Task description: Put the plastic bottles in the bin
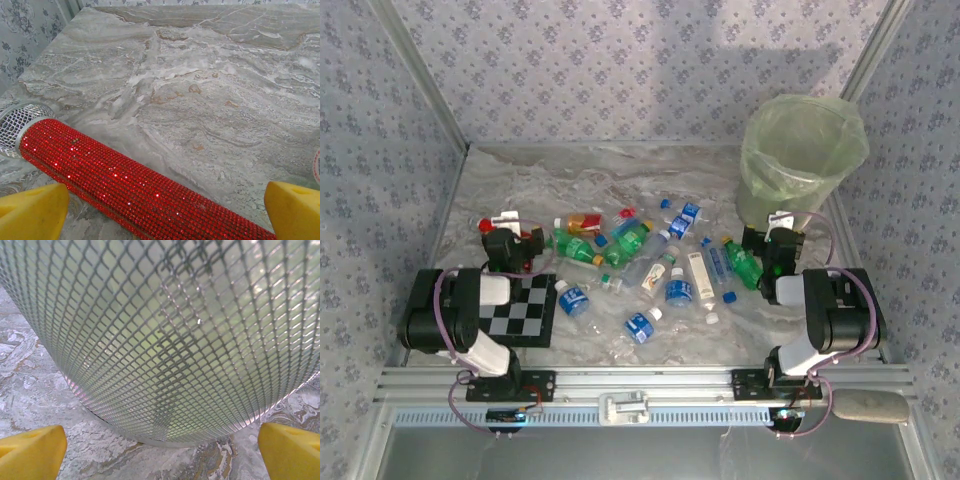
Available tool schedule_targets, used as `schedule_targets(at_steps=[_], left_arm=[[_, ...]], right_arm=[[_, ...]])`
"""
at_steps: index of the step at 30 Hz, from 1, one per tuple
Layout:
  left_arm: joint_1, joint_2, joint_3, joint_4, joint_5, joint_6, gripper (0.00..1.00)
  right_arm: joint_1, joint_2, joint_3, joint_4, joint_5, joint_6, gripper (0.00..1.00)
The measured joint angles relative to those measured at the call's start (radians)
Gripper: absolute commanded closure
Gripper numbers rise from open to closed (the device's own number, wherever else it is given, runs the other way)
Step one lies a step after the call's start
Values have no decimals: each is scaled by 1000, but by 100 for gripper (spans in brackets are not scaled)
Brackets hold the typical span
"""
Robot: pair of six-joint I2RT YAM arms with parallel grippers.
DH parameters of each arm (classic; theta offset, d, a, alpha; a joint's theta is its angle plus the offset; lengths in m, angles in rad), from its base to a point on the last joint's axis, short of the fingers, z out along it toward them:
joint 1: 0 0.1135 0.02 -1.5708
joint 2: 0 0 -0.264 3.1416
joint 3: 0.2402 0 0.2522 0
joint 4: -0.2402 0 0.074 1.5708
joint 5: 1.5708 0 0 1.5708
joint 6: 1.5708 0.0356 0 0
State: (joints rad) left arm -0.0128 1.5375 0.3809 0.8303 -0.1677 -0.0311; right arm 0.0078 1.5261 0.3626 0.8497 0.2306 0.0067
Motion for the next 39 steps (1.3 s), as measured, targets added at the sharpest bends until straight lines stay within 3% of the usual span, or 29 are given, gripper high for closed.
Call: schedule_targets(at_steps=[31,39], left_arm=[[0,0,0,-1,-1,0,0],[-11,-92,123,-237,-87,-19,0]], right_arm=[[-5,-1,0,-1,-11,0,0],[14,-188,77,-225,35,6,0]])
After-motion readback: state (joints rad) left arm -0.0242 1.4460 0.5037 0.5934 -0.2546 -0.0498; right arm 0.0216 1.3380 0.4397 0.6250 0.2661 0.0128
